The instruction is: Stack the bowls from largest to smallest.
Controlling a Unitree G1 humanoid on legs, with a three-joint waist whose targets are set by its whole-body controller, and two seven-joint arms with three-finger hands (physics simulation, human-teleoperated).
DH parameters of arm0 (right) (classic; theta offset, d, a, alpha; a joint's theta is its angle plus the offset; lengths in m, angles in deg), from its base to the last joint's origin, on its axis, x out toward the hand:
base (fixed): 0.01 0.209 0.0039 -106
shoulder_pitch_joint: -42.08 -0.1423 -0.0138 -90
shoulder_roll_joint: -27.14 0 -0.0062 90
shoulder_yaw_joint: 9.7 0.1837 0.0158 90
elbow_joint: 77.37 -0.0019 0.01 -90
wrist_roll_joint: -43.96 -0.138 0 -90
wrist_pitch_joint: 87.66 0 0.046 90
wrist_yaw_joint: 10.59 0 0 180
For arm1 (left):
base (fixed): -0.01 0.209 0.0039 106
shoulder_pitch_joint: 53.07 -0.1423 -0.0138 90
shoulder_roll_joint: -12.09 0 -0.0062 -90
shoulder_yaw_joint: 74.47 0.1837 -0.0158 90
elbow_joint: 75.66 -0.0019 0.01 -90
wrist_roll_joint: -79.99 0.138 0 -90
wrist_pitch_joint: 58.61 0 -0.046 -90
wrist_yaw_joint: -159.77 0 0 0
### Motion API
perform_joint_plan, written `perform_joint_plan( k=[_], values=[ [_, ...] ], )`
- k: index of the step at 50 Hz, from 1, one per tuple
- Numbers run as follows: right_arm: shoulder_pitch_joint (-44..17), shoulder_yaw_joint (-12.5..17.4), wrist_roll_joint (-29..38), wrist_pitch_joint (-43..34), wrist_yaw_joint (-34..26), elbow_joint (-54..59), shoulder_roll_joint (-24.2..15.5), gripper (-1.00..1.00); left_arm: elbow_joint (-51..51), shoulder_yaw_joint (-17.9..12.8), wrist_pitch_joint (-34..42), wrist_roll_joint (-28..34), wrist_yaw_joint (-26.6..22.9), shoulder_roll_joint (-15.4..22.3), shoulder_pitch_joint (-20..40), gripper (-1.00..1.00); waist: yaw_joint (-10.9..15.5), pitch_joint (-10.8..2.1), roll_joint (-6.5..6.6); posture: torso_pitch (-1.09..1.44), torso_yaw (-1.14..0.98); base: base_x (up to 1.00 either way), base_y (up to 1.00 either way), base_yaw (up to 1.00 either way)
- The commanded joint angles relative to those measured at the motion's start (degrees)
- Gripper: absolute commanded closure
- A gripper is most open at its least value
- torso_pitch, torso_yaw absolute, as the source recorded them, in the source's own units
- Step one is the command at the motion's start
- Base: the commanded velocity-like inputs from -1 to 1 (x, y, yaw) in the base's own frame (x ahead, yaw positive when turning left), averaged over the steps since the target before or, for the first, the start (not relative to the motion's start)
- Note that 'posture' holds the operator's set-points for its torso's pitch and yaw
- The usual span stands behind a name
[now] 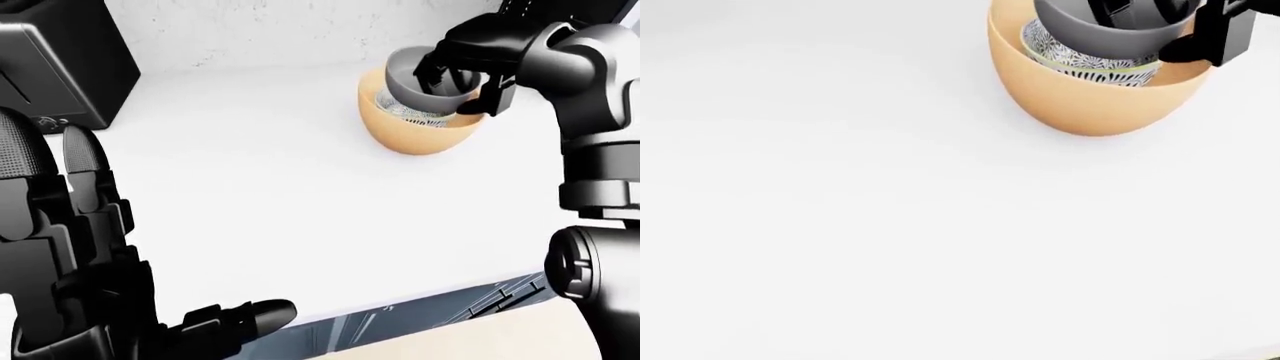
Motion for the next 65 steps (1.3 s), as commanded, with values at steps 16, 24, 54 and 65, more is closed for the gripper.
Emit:
perform_joint_plan(
  k=[16,24,54,65],
  values=[
    [-6.2,0.0,4.6,2.1,8.5,9.0,-1.2,1.00,1.9,0.6,-1.4,-0.3,0.0,-0.4,0.2,-1.00,0.2,-1.31,-0.42,0.00,0.00,0.00,0.00,0.00],
    [-5.8,-0.1,4.9,2.1,9.1,8.9,-0.9,1.00,1.9,0.4,-1.5,-0.5,0.0,-0.3,0.0,-1.00,0.2,-1.28,-0.45,0.00,0.00,0.00,0.00,0.00],
    [-19.7,1.6,4.0,0.7,12.6,12.3,-3.7,-1.00,1.9,0.8,-1.1,0.0,-0.3,-0.5,0.4,-1.00,0.3,-1.33,-0.49,0.00,0.00,0.00,0.00,0.00],
    [-37.1,1.5,0.8,-0.6,10.4,17.5,-11.3,-1.00,1.9,1.1,-1.0,0.3,-0.4,-0.6,0.3,-1.00,0.3,0.33,-0.10,0.00,0.00,0.00,0.00,0.00]
  ],
)
